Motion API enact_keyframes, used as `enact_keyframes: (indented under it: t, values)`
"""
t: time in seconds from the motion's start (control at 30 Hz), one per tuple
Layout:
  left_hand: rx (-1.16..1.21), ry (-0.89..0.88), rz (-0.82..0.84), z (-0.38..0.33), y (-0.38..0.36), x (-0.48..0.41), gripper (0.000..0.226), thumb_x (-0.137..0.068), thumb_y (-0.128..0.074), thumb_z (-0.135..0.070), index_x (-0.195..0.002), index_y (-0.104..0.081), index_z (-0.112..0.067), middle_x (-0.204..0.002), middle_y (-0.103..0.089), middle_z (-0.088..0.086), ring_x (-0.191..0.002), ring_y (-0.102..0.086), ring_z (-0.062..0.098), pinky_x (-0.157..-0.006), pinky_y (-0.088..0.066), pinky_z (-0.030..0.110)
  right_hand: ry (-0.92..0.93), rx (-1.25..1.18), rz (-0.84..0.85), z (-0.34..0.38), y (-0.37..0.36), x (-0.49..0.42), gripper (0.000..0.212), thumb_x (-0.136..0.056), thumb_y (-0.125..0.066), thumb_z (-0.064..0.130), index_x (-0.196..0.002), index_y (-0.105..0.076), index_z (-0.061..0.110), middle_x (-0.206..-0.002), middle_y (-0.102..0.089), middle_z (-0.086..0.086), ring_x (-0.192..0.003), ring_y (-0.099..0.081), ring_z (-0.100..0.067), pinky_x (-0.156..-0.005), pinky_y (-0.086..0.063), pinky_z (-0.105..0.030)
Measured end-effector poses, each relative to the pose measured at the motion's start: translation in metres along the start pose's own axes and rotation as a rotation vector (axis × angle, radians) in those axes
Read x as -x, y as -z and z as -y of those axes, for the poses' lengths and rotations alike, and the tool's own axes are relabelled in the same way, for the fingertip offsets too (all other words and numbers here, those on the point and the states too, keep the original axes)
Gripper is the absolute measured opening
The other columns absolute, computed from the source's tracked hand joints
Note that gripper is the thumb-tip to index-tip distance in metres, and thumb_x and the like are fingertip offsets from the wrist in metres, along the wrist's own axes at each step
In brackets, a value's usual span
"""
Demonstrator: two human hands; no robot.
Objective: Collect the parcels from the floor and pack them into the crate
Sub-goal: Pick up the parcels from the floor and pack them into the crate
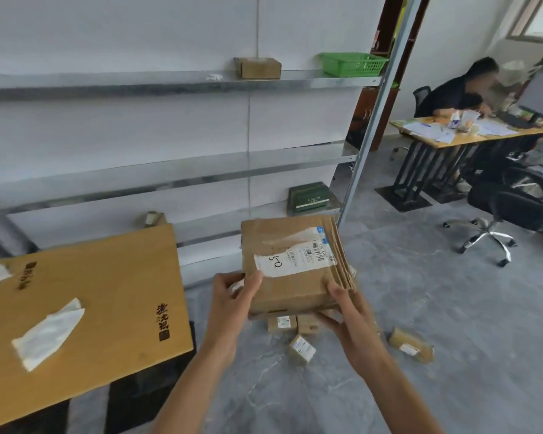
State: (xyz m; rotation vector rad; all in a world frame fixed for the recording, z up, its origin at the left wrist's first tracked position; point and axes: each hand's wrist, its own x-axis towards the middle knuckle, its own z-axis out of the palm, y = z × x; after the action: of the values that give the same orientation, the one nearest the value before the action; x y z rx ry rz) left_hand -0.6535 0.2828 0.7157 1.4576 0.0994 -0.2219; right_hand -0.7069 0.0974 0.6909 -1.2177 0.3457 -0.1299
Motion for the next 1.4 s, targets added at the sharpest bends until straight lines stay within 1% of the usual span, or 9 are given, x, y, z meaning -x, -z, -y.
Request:
enact_keyframes:
  t: [0.1,0.23,0.37,0.47,0.63,0.8,1.0,1.2,1.4]
  values:
    - [0.095,0.14,0.063,0.005,0.038,0.02,0.067,-0.056,-0.077,-0.055,-0.107,-0.04,-0.031,-0.105,-0.065,-0.002,-0.098,-0.061,0.015,-0.087,-0.052,0.052,0.025,0.135,0.144,0.002,0.001,0.018,0.077,-0.064,-0.083,0.046,-0.132,-0.051,0.028,-0.121,-0.065,0.001,-0.103,-0.066,-0.008,-0.078,-0.056,-0.026]
    - [0.171,0.142,0.078,0.018,0.063,0.059,0.103,-0.046,-0.086,-0.047,-0.125,-0.02,-0.055,-0.117,-0.061,0.004,-0.105,-0.062,0.021,-0.076,-0.057,0.047,0.001,0.224,0.31,0.008,-0.002,0.036,0.084,-0.064,-0.081,0.05,-0.136,-0.046,0.026,-0.125,-0.063,-0.001,-0.115,-0.061,-0.019,-0.088,-0.053,-0.033]
    - [0.324,0.075,-0.137,0.037,0.051,0.105,0.105,-0.047,-0.082,-0.042,-0.133,-0.022,-0.048,-0.125,-0.055,0.007,-0.112,-0.058,0.026,-0.081,-0.054,0.053,-0.027,0.108,0.189,-0.017,-0.026,0.067,0.082,-0.064,-0.074,0.055,-0.136,-0.038,0.04,-0.135,-0.053,0.0,-0.116,-0.059,-0.019,-0.094,-0.051,-0.045]
    - [0.29,0.027,-0.278,0.047,0.033,0.142,0.096,-0.051,-0.079,-0.043,-0.13,-0.025,-0.041,-0.127,-0.052,0.006,-0.114,-0.057,0.022,-0.084,-0.055,0.049,-0.09,0.064,0.353,-0.048,-0.04,0.101,0.092,-0.063,-0.08,0.054,-0.135,-0.023,0.06,-0.13,-0.058,0.01,-0.114,-0.062,-0.016,-0.082,-0.057,-0.04]
    - [-0.024,0.115,-0.333,0.052,0.068,0.19,0.045,-0.083,-0.054,-0.046,-0.113,-0.042,-0.015,-0.127,-0.047,0.007,-0.096,-0.051,0.002,-0.086,-0.04,0.026,-0.204,0.0,0.441,-0.055,-0.018,0.125,0.078,-0.068,-0.08,0.046,-0.135,-0.041,0.046,-0.132,-0.059,0.007,-0.115,-0.061,-0.016,-0.079,-0.056,-0.03]
    - [0.093,0.105,-0.029,0.049,0.111,0.238,0.077,-0.068,-0.048,-0.076,-0.136,-0.028,-0.046,-0.136,-0.046,-0.014,-0.115,-0.054,0.001,-0.091,-0.051,0.031,-0.225,0.177,0.619,-0.062,-0.033,0.156,0.063,-0.08,-0.069,0.049,-0.137,-0.041,0.045,-0.132,-0.059,0.008,-0.117,-0.06,-0.014,-0.081,-0.055,-0.026]
    - [0.13,0.115,0.143,0.066,0.181,0.285,0.061,-0.083,-0.035,-0.067,-0.14,-0.024,-0.051,-0.141,-0.047,-0.011,-0.129,-0.046,0.014,-0.103,-0.044,0.042,-0.303,0.155,0.58,-0.089,-0.089,0.211,0.067,-0.077,-0.064,0.057,-0.137,-0.046,0.034,-0.12,-0.067,0.006,-0.105,-0.067,-0.013,-0.071,-0.057,-0.025]
    - [-0.051,0.208,0.094,0.068,0.301,0.342,0.073,-0.074,-0.036,-0.073,-0.141,-0.019,-0.05,-0.142,-0.041,-0.015,-0.131,-0.04,0.011,-0.111,-0.03,0.043,-0.291,0.201,0.615,-0.142,-0.181,0.292,0.057,-0.085,-0.051,0.053,-0.139,-0.042,0.036,-0.121,-0.066,0.011,-0.106,-0.066,-0.009,-0.071,-0.057,-0.024]
    - [-0.251,0.243,-0.021,0.062,0.399,0.377,0.072,-0.073,-0.06,-0.054,-0.135,-0.033,-0.029,-0.13,-0.052,-0.008,-0.116,-0.054,0.011,-0.098,-0.045,0.037,-0.347,0.196,0.587,-0.187,-0.243,0.353,0.058,-0.083,-0.051,0.058,-0.137,-0.045,0.036,-0.12,-0.067,0.009,-0.108,-0.065,-0.011,-0.074,-0.057,-0.026]
